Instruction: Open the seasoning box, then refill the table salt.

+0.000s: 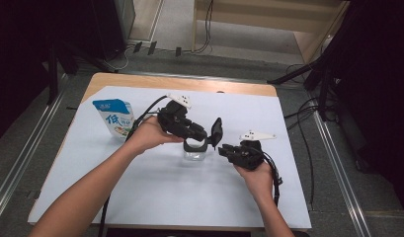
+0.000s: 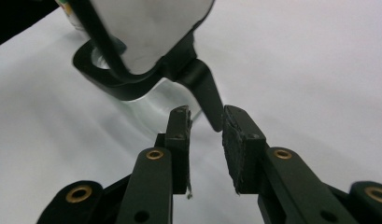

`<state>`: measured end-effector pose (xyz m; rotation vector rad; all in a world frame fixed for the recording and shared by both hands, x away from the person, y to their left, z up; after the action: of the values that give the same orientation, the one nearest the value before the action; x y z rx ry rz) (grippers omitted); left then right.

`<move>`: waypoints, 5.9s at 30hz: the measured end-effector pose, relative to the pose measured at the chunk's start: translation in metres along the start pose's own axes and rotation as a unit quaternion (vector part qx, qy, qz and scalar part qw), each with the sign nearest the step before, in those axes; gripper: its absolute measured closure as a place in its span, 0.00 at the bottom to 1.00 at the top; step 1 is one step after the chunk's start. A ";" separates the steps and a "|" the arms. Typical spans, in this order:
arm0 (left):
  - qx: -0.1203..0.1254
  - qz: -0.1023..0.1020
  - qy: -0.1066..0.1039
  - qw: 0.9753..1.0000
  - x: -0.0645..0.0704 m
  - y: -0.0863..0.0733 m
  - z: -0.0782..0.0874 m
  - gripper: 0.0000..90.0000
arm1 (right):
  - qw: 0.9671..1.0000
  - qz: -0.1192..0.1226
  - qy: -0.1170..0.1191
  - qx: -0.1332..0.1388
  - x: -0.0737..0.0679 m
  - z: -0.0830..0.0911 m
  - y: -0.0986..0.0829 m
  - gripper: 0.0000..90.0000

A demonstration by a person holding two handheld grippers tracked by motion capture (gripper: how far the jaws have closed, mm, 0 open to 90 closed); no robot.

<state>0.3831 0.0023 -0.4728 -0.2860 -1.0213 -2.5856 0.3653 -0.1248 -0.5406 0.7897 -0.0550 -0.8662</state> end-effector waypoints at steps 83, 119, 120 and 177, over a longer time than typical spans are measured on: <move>0.066 0.193 0.182 0.962 -0.069 -0.209 0.161 0.57 | 0.996 0.067 0.046 -0.026 -0.040 -0.026 -0.008 0.68; 0.081 0.107 0.145 0.980 -0.098 -0.167 0.186 0.87 | 0.996 0.065 0.047 -0.032 -0.042 -0.026 -0.010 0.68; 0.081 0.104 0.144 0.981 -0.096 -0.165 0.185 0.90 | 0.996 0.064 0.048 -0.032 -0.043 -0.026 -0.010 0.68; 0.058 0.054 0.093 0.992 0.006 -0.069 0.167 1.00 | 0.997 0.073 0.023 0.022 -0.127 -0.081 0.051 1.00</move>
<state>0.3611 0.1634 -0.3942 -0.0661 -1.0525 -2.3937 0.3425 0.0321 -0.5329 0.8370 -0.0903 -0.7095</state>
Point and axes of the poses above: each handheld gripper's, and its own axes: z roughly backward along the jaws, y roughly out of its top, x roughly to its right, the point moved 10 cm from there along -z, roughly forward along the jaws, and after that the axes turned 12 degrees about -x, right-handed, at the moved point
